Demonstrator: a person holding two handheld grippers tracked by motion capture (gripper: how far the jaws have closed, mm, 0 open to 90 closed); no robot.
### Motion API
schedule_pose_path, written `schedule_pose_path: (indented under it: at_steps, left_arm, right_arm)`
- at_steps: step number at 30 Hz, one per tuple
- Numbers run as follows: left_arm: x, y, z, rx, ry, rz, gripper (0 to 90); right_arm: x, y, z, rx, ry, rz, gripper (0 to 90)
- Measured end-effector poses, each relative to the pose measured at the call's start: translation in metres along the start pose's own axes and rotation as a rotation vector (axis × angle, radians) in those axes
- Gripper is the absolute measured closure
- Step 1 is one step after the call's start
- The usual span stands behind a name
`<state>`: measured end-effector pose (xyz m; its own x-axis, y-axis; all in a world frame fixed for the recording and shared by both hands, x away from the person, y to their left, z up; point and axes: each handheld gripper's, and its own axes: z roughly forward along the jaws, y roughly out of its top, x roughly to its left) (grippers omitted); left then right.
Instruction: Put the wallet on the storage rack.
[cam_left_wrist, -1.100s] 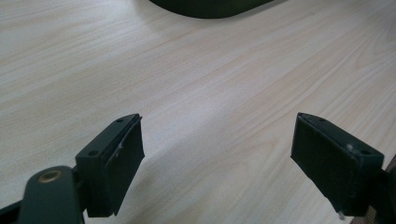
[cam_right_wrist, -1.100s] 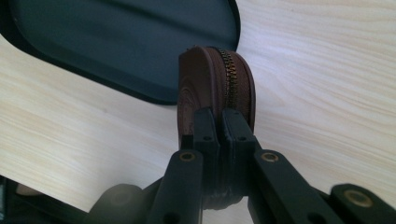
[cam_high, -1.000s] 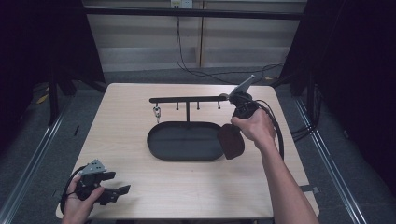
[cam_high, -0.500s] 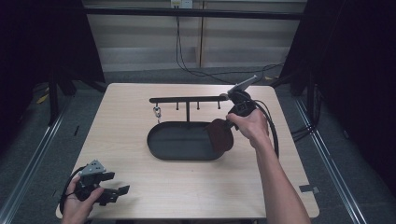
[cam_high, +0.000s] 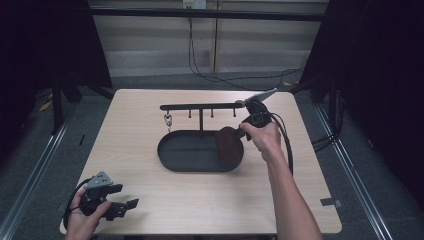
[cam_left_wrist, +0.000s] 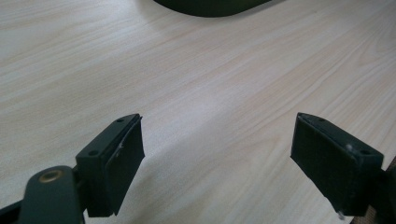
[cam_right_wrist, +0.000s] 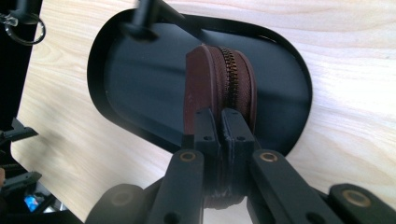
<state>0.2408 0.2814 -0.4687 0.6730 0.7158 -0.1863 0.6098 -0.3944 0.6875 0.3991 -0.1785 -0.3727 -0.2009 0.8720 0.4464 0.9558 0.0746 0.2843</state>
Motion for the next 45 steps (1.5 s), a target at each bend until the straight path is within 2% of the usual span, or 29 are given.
schedule_pose_path:
  at_steps: [3, 4, 5, 8, 13, 18, 24, 29, 36, 45]
  left_arm:
    - [0.0, 0.0, 0.0, 0.004, -0.004, 0.002, 17.0]
    - [0.0, 0.0, 0.0, 0.005, -0.004, 0.002, 17.0]
    - [0.0, 0.0, 0.0, 0.005, -0.005, 0.0, 17.0]
    - [0.0, 0.0, 0.0, 0.0, 0.001, 0.005, 17.0]
    - [0.0, 0.0, 0.0, -0.001, -0.002, -0.003, 17.0]
    - [0.001, 0.0, 0.0, 0.0, -0.006, -0.009, 17.0]
    - [0.0, 0.0, -0.001, 0.001, -0.011, 0.0, 17.0]
    - [0.001, 0.0, -0.001, -0.004, -0.009, -0.009, 17.0]
    - [0.001, 0.0, -0.002, -0.005, -0.008, -0.01, 17.0]
    - [0.002, -0.001, -0.002, -0.007, -0.008, -0.01, 17.0]
  right_arm:
    - [-0.003, -0.001, 0.004, -0.013, 0.015, 0.006, 86.5]
    - [-0.007, -0.001, 0.008, -0.033, 0.048, 0.02, 86.5]
    - [-0.008, -0.002, 0.009, -0.028, 0.053, 0.021, 86.5]
    - [-0.013, -0.004, 0.016, -0.038, 0.06, 0.03, 86.5]
    - [-0.022, -0.009, 0.03, -0.05, 0.071, 0.074, 86.5]
    - [-0.028, -0.009, 0.037, -0.058, 0.085, 0.092, 86.4]
    - [-0.032, -0.011, 0.047, -0.072, 0.066, 0.098, 85.4]
    - [-0.034, -0.01, 0.051, -0.068, 0.043, 0.108, 84.8]
    - [-0.036, -0.01, 0.054, -0.058, 0.003, 0.104, 83.8]
    - [-0.039, -0.01, 0.057, -0.07, -0.031, 0.087, 85.2]
